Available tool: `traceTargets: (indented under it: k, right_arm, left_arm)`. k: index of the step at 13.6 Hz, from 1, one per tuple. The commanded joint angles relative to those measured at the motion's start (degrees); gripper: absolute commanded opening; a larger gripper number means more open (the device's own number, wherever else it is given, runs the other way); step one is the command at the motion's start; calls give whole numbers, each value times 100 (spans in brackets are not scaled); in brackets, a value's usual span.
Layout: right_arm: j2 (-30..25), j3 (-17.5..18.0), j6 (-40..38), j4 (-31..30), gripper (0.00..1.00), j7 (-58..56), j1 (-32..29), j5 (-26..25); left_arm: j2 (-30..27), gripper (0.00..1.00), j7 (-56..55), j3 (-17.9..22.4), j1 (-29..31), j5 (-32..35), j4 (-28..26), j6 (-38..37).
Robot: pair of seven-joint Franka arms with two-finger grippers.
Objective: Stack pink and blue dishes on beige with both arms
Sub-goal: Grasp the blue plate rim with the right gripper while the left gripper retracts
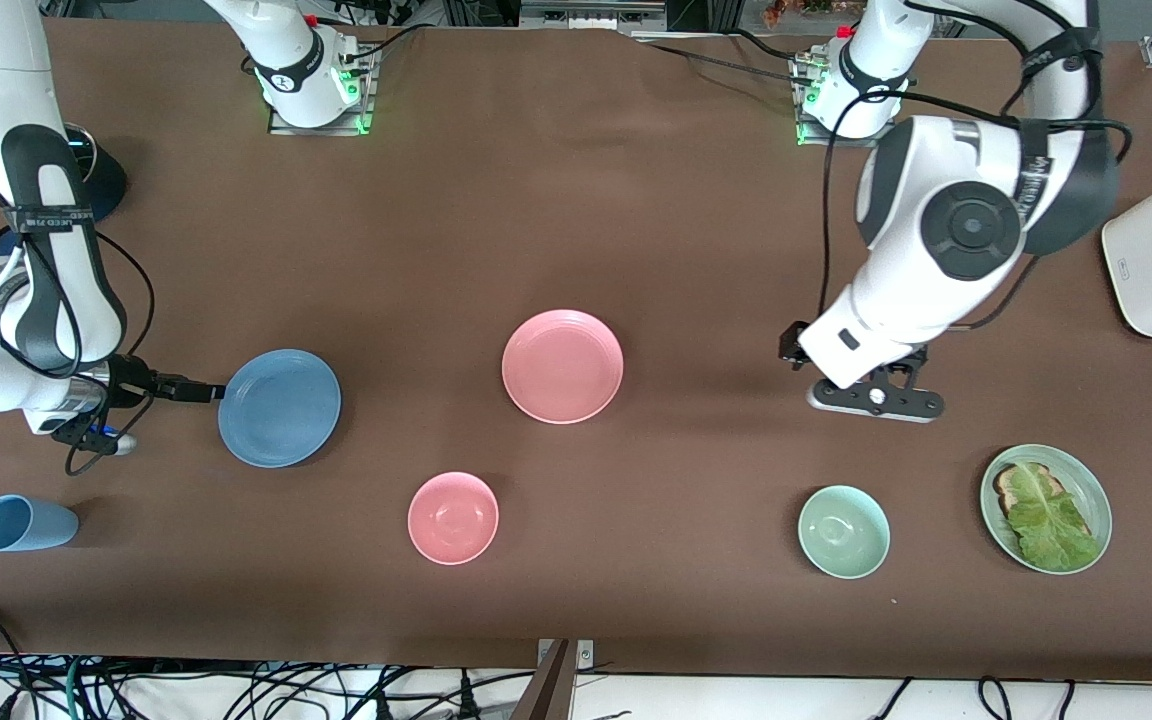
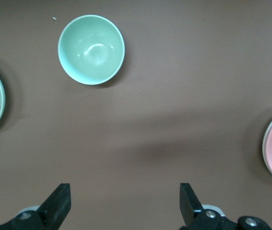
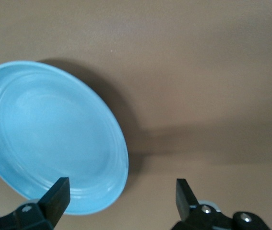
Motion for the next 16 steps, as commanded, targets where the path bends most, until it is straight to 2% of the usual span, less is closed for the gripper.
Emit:
traceTargets:
  k: [1,3,5,8,10,13,14,16]
  right_arm:
    - [274,63,367,98,88,-101,-32,309]
    - [397,89,587,98,83,-101,-23,345]
    - [441,89,728,98,67,-101,3,345]
    - [450,98,738,98,36,-101,3,345]
    - [450,98,738,98,27,-118,4,336]
    - [450,98,694,106,4,-241,12,336]
    - [450,98,668,106,1,-293,12,336]
    - [433,98,659,115,0,-452,21,336]
  left_arm:
    - [-171,100,558,-120,352,90,74,-154]
    - [-285,100,980,-304,755,81,74,-162]
    - [-408,100,1288,-629,1273,116,74,-250]
    - [-593,100,1736,-972,1950,125,91,-407]
    - [-672,100,2000,-1218,2425,133,170,-487]
    - [-725,100,2283,-1517,2944,168,214,-593]
    - [-743,100,2283,-1649,3068,264,223,-619]
    - [-865,100,2283,-2192,3532,589,232,-628]
